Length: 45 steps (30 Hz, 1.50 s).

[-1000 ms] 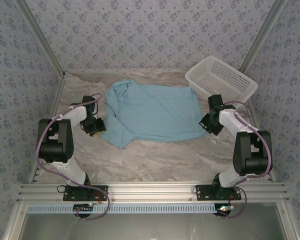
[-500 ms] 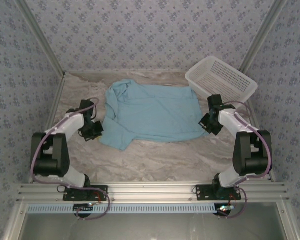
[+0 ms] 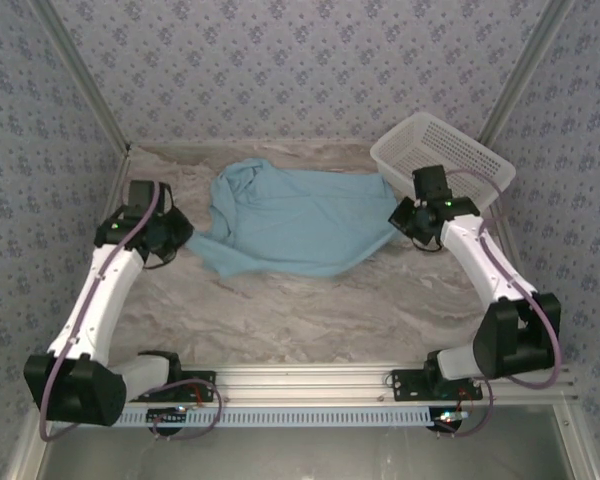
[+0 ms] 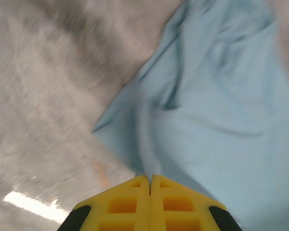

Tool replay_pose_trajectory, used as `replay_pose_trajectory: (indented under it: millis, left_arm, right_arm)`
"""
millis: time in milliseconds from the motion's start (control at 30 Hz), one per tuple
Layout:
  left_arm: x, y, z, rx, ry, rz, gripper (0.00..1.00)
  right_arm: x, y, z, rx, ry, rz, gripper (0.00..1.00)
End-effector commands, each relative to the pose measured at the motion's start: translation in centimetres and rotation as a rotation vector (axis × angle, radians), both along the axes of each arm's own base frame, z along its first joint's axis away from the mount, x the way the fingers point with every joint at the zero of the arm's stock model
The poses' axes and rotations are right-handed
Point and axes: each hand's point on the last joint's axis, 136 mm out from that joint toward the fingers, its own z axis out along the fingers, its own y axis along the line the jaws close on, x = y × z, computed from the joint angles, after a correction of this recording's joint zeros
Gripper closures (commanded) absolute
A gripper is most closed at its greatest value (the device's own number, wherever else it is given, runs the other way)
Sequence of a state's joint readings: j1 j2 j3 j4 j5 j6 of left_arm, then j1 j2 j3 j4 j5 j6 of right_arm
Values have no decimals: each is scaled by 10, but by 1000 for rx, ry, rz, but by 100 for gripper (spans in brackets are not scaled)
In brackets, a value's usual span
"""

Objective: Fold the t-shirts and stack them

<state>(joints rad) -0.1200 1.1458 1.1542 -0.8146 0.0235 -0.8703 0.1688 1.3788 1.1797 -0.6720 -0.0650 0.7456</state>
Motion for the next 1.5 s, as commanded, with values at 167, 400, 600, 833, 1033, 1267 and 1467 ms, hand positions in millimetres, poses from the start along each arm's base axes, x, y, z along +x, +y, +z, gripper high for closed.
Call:
replay_pose_trajectory:
  millis: [167, 400, 600, 833, 1033, 1267, 1467]
  left_arm:
    - [-11, 31, 202, 16, -595, 154, 100]
    - [-85, 45, 322, 12, -986, 176, 100]
    - [-103, 45, 390, 20, -1123, 155, 100]
    - [23, 17, 353, 4, -879, 45, 100]
    - [114, 42, 315, -6, -775, 40, 100]
    - [156, 66, 332, -7, -827, 1, 100]
    - [106, 62, 428, 29, -1092, -2, 100]
  right_arm:
    - [-3, 23, 167, 95, -460, 143, 100]
    - [-78, 29, 268, 187, -792, 254, 100]
    - [-108, 29, 313, 241, -907, 272, 100]
    - [-26, 51, 299, 331, -847, 264, 100]
    - [53, 76, 278, 394, -813, 294, 100]
    - [123, 81, 279, 446, -825, 294, 100]
    - [145, 54, 339, 480, -969, 246, 100]
